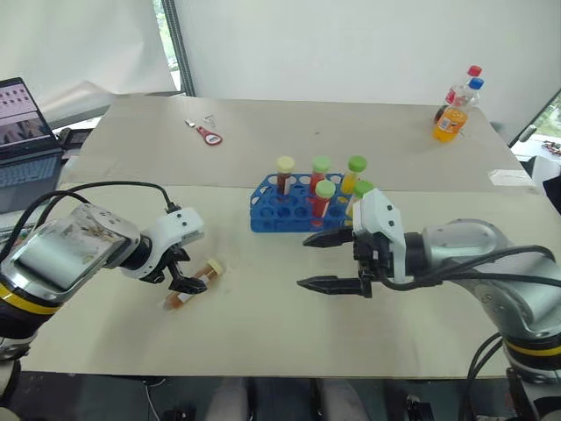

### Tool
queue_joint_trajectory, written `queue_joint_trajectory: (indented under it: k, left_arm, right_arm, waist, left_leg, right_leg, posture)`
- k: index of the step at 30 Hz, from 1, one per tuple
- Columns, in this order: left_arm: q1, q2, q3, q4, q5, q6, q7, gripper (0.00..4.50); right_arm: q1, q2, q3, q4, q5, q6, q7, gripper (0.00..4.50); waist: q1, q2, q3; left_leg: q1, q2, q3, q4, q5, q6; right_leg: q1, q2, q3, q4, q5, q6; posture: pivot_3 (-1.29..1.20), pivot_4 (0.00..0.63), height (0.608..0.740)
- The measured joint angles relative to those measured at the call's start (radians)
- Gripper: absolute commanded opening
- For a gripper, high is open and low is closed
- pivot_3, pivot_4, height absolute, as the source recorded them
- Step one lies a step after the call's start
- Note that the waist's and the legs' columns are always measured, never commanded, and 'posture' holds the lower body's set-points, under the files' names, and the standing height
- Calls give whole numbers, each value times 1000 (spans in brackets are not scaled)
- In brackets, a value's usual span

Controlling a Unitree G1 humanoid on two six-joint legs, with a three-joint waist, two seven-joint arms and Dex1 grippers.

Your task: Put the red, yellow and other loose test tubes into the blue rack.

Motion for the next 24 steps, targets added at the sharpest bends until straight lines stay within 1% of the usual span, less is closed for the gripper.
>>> queue_joint_trajectory:
  k: [3, 6, 10, 13, 15, 18, 19, 21, 23, 24]
  left_arm:
    - [0, -38, -6, 9, 10, 35, 20, 4500]
    - [-7, -96, -34, 36, 32, 52, 46, 4500]
    - [-24, -118, -55, 41, 50, 66, 53, 4500]
    - [-23, -112, -64, 35, 53, 73, 52, 3614]
    - [-8, -92, -66, 19, 56, 72, 47, 2688]
    - [-1, -93, -65, 12, 60, 69, 47, 1229]
    - [-1, -99, -63, 15, 61, 64, 47, 887]
    - [4, -116, -52, 34, 65, 20, 36, 859]
    - [15, -134, -23, 49, 57, -15, 24, 859]
    - [25, -145, 11, 54, 41, -36, 12, 859]
  right_arm:
    - [0, 1, 0, -21, 23, 18, -13, 3711]
    - [0, 7, -1, -39, 51, 32, -48, 3711]
    - [10, 5, -18, -66, 90, 51, -81, 3711]
    - [17, -2, -41, -76, 110, 62, -98, 3763]
    - [17, -3, -53, -84, 132, 68, -117, 3763]
    - [20, -7, -76, -90, 157, 80, -136, 3763]
    - [23, -12, -82, -91, 160, 80, -140, 3763]
    - [43, -35, -92, -92, 162, 80, -142, 3763]
    - [63, -58, -98, -92, 160, 77, -140, 3763]
    - [80, -68, -113, -93, 154, 73, -140, 3763]
  waist:
    - [0, 0, 0]
    - [1, 0, 0]
    - [1, 0, 0]
    - [0, -1, 0]
    - [-4, 0, 0]
    - [-5, 0, 0]
    - [-5, 0, 0]
    - [2, 0, 0]
    - [9, 0, 0]
    - [13, -1, 0]
  left_leg:
    - [0, 0, -1, 2, 0, 0]
    - [0, 0, -1, 3, 0, 0]
    - [-1, 0, -3, 3, 0, 0]
    - [-1, 0, -3, 3, 0, 0]
    - [0, 0, -4, 3, 0, 0]
    - [0, 0, -4, 3, 0, 0]
    - [0, 0, -4, 3, 0, 0]
    - [0, -1, -4, 3, 0, 0]
    - [-1, -1, -4, 5, 0, 0]
    - [-1, -1, -4, 5, 0, 0]
  right_leg:
    - [0, 0, 0, 1, 0, 0]
    - [0, 0, 0, 2, 0, 0]
    - [0, 0, 0, 2, 0, 0]
    - [0, 0, 0, 2, 0, 0]
    - [0, 0, 0, 2, 0, 0]
    - [0, 0, 0, 2, 0, 0]
    - [1, 0, 0, 2, 0, 0]
    - [1, 0, 0, 2, 0, 0]
    - [1, -1, 0, 2, 0, 0]
    - [1, -1, 0, 2, 0, 1]
  posture:
    - [0, 150, 733]
    - [0, 150, 733]
    - [0, 150, 733]
    - [0, 150, 733]
    - [0, 150, 733]
    - [0, 150, 733]
    - [0, 150, 733]
    - [0, 150, 733]
    - [0, 150, 733]
    - [0, 150, 733]
